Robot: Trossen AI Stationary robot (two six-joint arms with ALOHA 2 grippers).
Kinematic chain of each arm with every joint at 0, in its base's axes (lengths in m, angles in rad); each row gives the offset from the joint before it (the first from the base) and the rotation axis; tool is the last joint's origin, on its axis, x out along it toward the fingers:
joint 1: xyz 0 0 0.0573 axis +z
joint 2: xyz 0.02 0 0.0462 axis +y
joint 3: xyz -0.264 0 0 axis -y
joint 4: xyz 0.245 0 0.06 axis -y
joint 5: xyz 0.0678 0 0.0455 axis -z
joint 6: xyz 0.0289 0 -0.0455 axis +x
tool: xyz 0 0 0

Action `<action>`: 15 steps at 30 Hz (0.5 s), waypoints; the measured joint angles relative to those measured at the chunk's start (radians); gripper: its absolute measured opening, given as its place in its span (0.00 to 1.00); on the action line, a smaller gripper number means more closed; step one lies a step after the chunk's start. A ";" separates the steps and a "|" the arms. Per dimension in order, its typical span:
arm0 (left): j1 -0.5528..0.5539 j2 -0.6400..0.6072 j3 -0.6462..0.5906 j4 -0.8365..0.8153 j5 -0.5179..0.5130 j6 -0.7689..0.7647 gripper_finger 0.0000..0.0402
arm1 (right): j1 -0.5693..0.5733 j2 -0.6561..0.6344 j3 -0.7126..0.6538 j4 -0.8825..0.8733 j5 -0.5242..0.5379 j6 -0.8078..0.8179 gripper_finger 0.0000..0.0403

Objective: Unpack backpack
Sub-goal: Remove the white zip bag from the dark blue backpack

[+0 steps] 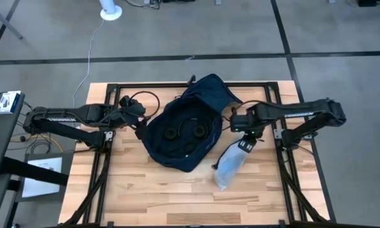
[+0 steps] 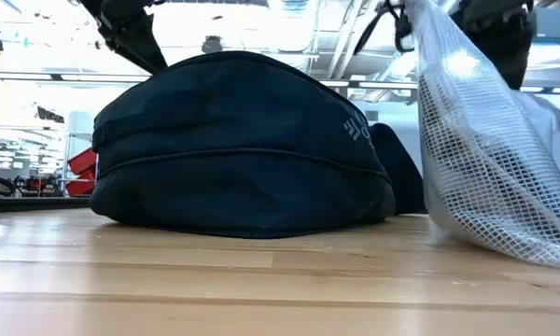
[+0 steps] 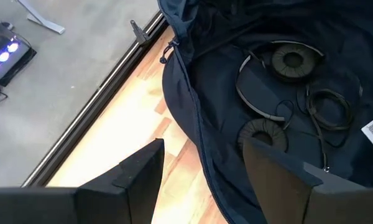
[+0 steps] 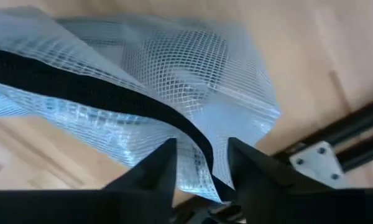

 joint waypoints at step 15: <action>0.000 0.000 0.000 -0.018 0.051 -0.085 0.52 | -0.083 0.035 0.386 -0.026 -0.002 -0.123 0.60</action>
